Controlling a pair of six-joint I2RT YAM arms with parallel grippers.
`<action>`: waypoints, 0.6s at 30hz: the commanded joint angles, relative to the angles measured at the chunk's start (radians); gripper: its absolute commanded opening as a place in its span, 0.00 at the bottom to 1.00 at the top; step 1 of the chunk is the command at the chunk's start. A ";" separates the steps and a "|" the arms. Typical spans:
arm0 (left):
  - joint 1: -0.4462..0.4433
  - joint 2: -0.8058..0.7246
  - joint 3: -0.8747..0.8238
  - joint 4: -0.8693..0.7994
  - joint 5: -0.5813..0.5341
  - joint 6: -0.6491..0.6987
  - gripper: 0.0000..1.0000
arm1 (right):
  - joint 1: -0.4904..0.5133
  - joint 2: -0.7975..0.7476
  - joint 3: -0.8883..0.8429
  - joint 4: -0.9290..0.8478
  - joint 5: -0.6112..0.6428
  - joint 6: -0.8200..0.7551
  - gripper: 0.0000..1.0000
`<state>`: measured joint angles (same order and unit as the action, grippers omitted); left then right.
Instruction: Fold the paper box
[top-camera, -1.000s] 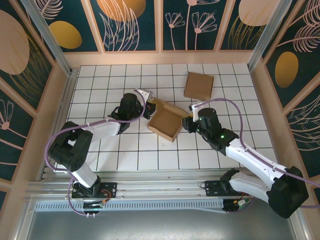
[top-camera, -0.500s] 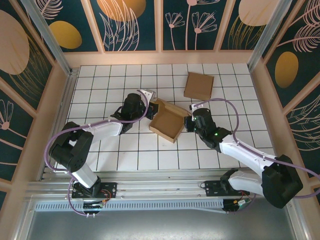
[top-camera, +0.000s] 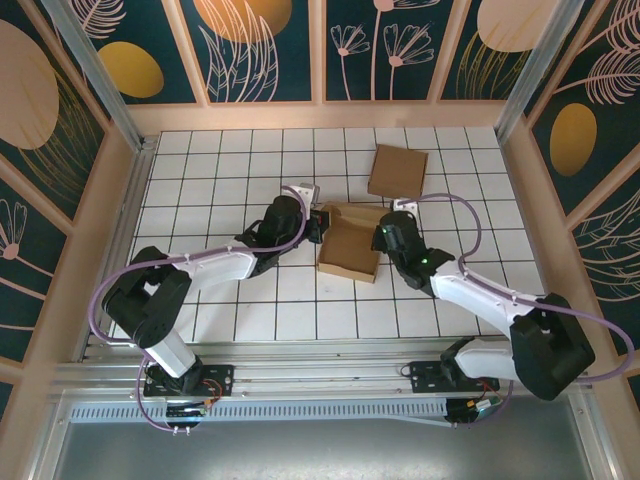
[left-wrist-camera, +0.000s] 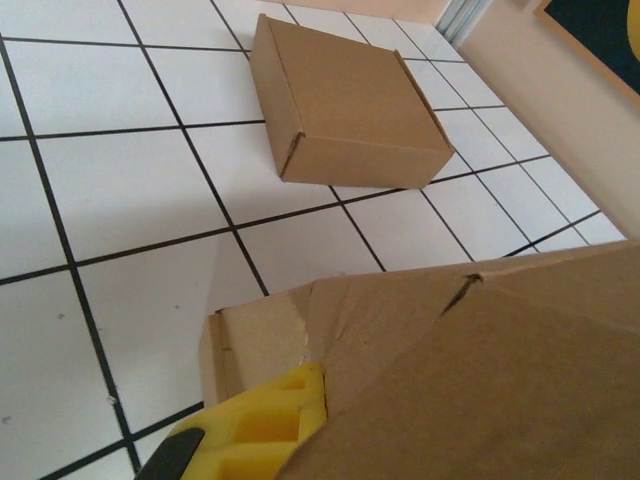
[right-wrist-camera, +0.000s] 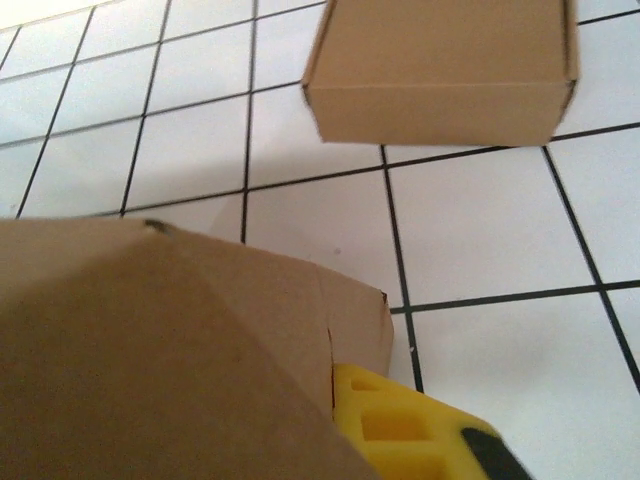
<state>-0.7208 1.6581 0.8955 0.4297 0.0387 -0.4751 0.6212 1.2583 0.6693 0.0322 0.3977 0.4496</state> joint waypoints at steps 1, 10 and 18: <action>-0.020 0.022 -0.027 0.024 0.005 -0.079 0.02 | -0.015 0.032 0.071 -0.017 0.054 0.117 0.00; -0.023 0.022 -0.033 0.019 -0.012 -0.101 0.02 | -0.037 0.100 0.094 -0.029 -0.049 0.204 0.00; -0.025 0.025 -0.066 0.047 0.015 -0.123 0.02 | -0.030 0.059 -0.105 0.140 -0.058 0.115 0.00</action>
<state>-0.7345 1.6611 0.8635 0.4881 0.0105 -0.5503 0.5907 1.3155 0.6407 0.1658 0.3691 0.5694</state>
